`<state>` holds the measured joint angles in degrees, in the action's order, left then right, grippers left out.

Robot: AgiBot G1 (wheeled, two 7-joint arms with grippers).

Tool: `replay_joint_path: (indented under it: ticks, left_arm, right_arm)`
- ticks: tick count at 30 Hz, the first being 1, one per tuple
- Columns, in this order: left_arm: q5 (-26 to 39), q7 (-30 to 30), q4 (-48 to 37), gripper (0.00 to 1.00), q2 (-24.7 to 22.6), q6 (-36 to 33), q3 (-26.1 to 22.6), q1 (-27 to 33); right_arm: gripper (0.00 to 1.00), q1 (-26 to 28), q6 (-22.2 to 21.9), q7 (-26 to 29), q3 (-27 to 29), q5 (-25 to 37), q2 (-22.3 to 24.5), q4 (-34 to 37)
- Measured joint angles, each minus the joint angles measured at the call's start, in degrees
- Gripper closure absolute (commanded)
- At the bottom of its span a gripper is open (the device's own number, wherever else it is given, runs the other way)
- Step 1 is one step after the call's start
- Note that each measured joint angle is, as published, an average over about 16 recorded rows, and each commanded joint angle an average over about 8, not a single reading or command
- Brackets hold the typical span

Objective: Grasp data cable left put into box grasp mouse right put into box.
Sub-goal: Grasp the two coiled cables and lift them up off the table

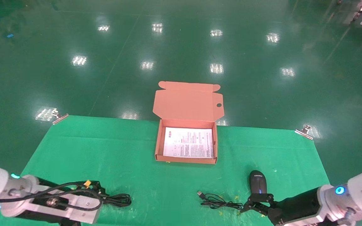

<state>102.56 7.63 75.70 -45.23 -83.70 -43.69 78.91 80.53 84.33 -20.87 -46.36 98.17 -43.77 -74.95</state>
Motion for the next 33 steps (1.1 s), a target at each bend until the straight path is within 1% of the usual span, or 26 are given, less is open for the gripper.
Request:
replay_joint_path:
  ticks: [8,15,22,33]
  left_arm:
    - [10.3,2.3,-1.8,0.00,-3.7,4.5,-2.9,-0.2]
    - [15.3,3.9,-6.3,0.00,-6.7,8.4,-4.0,-0.8]
    - [16.4,4.4,-13.5,0.00,-9.4,11.6,-4.0,-1.1]
    - [14.3,2.9,-25.7,0.00,-13.1,14.5,-2.9,-0.1]
  right_arm:
    - [0.00,-0.5,-4.5,-1.1,-1.9,6.3,-3.5,5.1]
    - [0.00,-0.6,-8.1,-1.6,-2.6,8.9,-7.4,13.0]
    - [0.00,-0.6,-11.3,-1.7,-2.5,9.3,-11.4,22.1]
    - [0.00,0.5,-14.8,-2.8,-2.0,8.3,-17.4,34.7]
